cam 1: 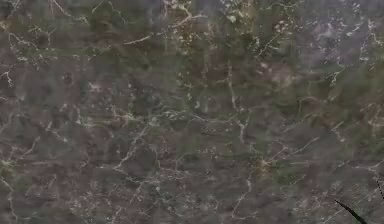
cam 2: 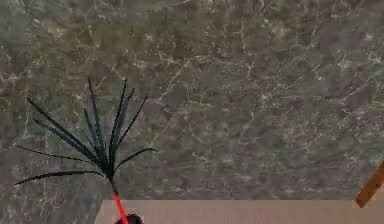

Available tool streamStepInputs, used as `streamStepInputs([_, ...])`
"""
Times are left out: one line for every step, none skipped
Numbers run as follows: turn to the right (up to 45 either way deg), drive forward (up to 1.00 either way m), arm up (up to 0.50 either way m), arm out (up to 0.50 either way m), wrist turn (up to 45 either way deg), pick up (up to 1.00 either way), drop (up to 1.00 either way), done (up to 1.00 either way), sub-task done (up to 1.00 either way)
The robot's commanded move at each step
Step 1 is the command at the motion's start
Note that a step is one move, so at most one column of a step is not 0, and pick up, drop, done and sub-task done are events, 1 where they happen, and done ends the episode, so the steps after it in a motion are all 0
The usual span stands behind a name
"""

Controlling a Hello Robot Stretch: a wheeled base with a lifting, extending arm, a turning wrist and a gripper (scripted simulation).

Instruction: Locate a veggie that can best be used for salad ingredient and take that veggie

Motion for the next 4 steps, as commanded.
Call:
streamStepInputs([-45.0, 0.00, 0.00, 0.00, 0.0, 0.00, 0.00, 0.00, 0.00])
streamStepInputs([-45.0, 0.00, 0.00, 0.00, 0.0, 0.00, 0.00, 0.00, 0.00])
streamStepInputs([-45.0, 0.00, 0.00, 0.00, 0.0, 0.00, 0.00, 0.00, 0.00])
streamStepInputs([-27.0, 0.00, 0.00, 0.00, 0.0, 0.00, 0.00, 0.00, 0.00])
